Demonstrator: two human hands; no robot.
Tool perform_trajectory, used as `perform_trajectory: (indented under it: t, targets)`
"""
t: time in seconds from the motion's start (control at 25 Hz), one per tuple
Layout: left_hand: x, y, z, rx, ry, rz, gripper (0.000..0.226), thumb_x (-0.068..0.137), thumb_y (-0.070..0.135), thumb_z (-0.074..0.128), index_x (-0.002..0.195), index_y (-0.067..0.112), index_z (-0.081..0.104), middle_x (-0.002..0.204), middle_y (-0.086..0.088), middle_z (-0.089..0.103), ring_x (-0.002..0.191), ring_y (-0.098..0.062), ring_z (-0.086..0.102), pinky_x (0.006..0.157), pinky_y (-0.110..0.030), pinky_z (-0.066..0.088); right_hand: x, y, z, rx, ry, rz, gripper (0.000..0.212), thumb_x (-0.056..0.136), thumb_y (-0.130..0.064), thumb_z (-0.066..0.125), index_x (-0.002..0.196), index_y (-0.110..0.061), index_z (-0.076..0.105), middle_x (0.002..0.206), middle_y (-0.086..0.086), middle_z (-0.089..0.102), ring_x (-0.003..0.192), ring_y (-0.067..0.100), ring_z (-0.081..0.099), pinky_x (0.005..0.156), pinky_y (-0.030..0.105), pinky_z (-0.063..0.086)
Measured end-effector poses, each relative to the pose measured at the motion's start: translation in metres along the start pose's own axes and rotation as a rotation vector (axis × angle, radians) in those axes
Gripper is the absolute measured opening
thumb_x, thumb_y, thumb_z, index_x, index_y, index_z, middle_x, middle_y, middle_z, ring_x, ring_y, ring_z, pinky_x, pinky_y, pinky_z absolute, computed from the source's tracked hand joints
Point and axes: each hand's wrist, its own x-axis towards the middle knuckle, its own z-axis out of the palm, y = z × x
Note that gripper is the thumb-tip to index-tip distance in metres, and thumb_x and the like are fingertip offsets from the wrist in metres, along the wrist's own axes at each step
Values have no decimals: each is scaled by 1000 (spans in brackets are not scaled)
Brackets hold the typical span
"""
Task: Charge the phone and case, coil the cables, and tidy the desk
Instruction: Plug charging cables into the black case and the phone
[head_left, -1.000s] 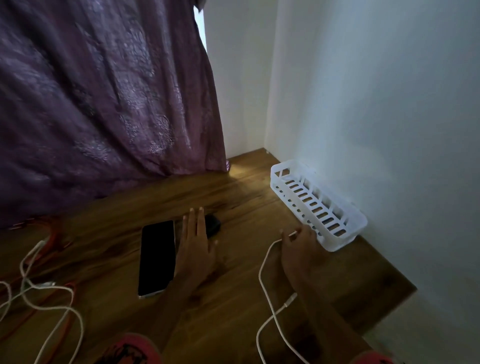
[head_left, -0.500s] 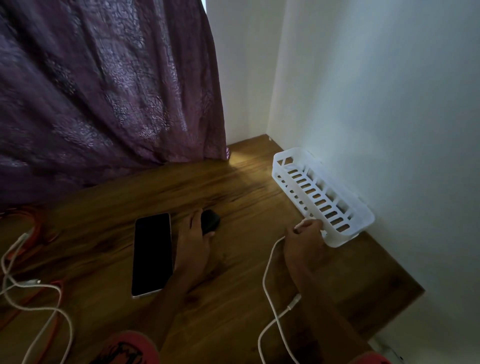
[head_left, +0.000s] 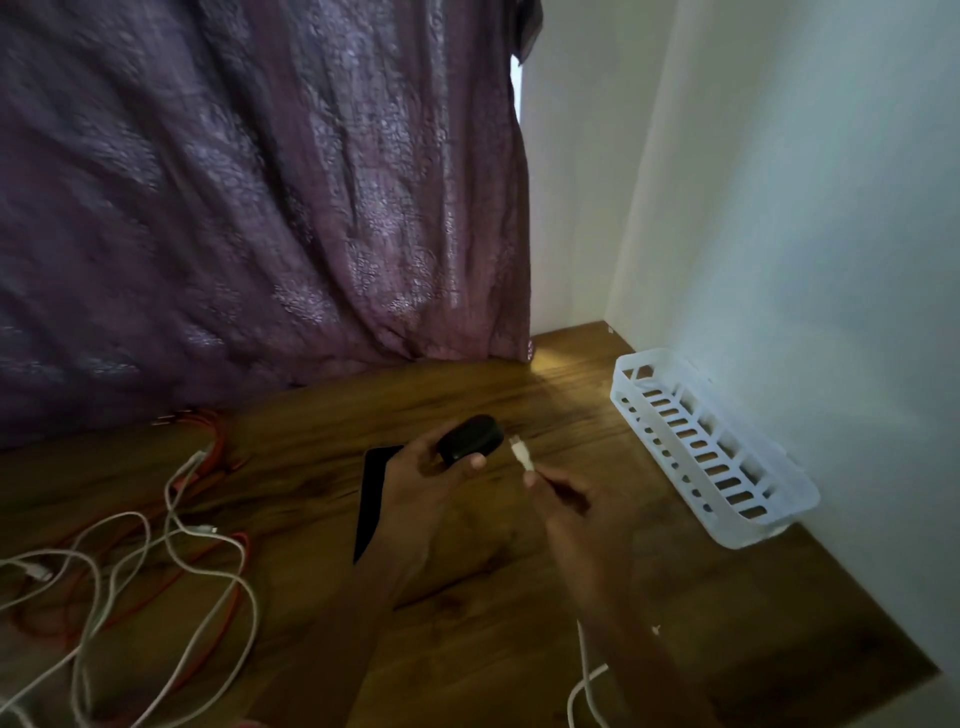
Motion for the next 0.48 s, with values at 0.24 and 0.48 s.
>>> perform_trajectory:
  t: [0.24,0.48]
  targets:
    - [-6,18,-13,-75,-58,18,51,68,0,74,113,18,61,105,2,67,97,-6,62,76,-15,49,-15,-16,7,-157,-69,-162,11,83,-15,67,94,-19,70,76,-15,63,73,-13,58,58,4,45]
    - [-11,25,-18,-120,-75,48,62,52,13,77,112,16,62,103,4,68,96,-4,63,74,-12,51,-20,-20,9,-217,-78,-242,13,85,-19,66,97,-18,70,74,-11,65,72,-6,60,55,9,47]
